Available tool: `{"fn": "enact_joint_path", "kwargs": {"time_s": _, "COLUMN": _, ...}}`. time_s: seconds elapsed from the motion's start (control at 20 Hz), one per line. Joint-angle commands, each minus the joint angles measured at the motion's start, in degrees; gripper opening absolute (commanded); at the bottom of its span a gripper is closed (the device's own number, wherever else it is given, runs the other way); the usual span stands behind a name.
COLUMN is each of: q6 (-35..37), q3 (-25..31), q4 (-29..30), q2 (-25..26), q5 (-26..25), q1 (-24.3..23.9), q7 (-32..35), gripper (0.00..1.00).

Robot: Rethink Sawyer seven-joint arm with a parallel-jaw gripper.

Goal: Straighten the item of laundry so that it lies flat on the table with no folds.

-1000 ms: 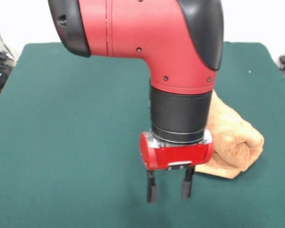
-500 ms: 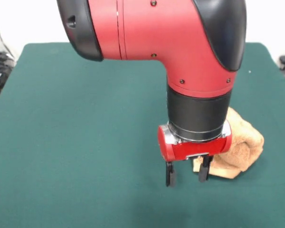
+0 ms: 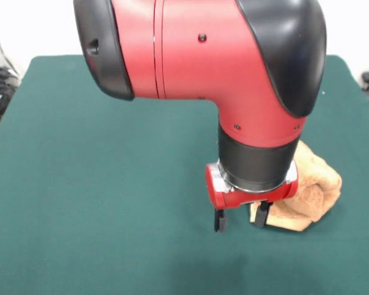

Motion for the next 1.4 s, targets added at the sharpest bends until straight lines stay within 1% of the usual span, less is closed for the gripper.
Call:
{"fn": "enact_joint_path", "kwargs": {"time_s": 0.05, "q6": 5.1, "q3": 5.8, "q4": -3.1, "q2": 3.7, "q5": -0.1, "q1": 2.2, "q7": -9.0, "gripper": 1.0}}
{"fn": "enact_joint_path", "kwargs": {"time_s": 0.25, "q6": 3.9, "q3": 7.1, "q4": -3.3, "q2": 5.1, "q5": 1.5, "q1": 1.9, "q7": -9.3, "gripper": 1.0}}
{"fn": "enact_joint_path", "kwargs": {"time_s": 0.45, "q6": 6.9, "q3": 7.0, "q4": -3.8, "q2": 6.1, "q5": 2.0, "q1": 2.0, "q7": -8.9, "gripper": 1.0}}
{"fn": "enact_joint_path", "kwargs": {"time_s": 0.6, "q6": 7.7, "q3": 7.1, "q4": -3.5, "q2": 6.4, "q5": 2.5, "q1": 2.0, "q7": -8.8, "gripper": 1.0}}
{"fn": "enact_joint_path", "kwargs": {"time_s": 0.95, "q6": 15.1, "q3": 8.5, "q4": -7.8, "q2": 7.6, "q5": 2.7, "q1": 2.8, "q7": -8.1, "gripper": 1.0}}
{"fn": "enact_joint_path", "kwargs": {"time_s": 1.1, "q6": 19.0, "q3": 8.8, "q4": -10.3, "q2": 8.2, "q5": 1.7, "q1": 3.4, "q7": -7.8, "gripper": 1.0}}
{"fn": "enact_joint_path", "kwargs": {"time_s": 1.3, "q6": 21.6, "q3": 9.5, "q4": -11.5, "q2": 8.3, "q5": 1.6, "q1": 3.7, "q7": -7.3, "gripper": 1.0}}
{"fn": "enact_joint_path", "kwargs": {"time_s": 1.4, "q6": 21.7, "q3": 9.8, "q4": -11.6, "q2": 8.4, "q5": 1.8, "q1": 3.7, "q7": -7.4, "gripper": 1.0}}
